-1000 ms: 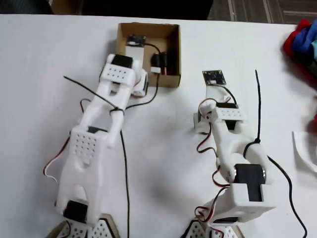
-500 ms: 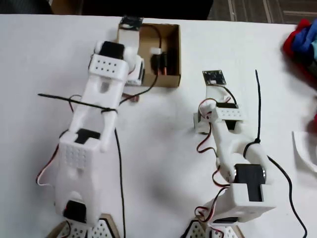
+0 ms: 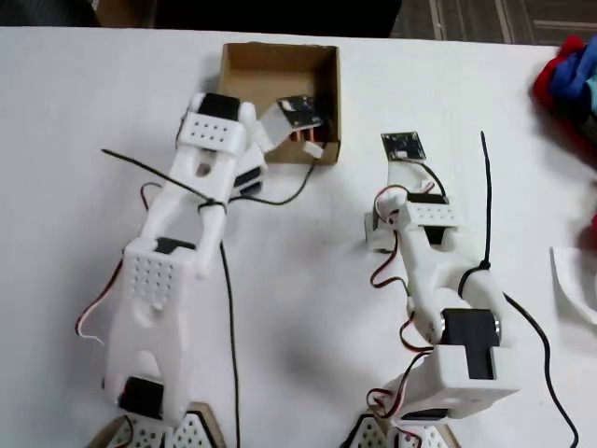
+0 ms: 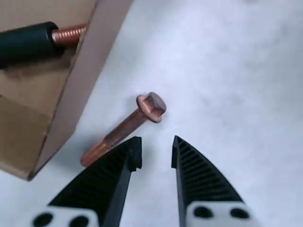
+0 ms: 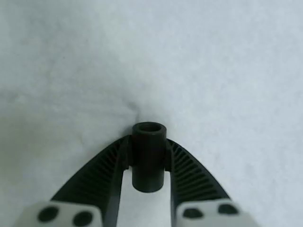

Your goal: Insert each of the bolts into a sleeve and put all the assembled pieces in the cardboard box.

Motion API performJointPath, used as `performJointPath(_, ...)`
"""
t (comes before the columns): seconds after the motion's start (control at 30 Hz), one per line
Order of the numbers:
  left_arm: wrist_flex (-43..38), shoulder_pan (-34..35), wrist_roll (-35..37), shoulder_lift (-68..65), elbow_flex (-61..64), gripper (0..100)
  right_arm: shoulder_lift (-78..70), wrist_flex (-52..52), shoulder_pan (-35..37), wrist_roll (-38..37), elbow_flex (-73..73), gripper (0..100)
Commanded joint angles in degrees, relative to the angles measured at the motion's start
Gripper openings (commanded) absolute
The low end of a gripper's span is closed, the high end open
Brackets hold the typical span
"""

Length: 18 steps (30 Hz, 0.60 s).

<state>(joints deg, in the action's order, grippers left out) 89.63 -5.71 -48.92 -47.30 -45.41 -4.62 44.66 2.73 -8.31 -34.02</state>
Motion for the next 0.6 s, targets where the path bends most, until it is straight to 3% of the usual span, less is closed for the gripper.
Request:
performJointPath(0.0,0.0,0.9,-6.3,0.6,-1.1,13,2.9,-0.7,-0.3,0.4,1.7,2.4)
performJointPath(0.2,-0.2,0.7,-11.3,-1.0,-1.2,13,2.9,-0.7,-0.3,0.4,1.7,2.4)
performJointPath(0.57,-5.7,-0.4,-11.2,-7.4,-1.2,13,3.0,-0.7,-0.3,0.4,1.7,2.4)
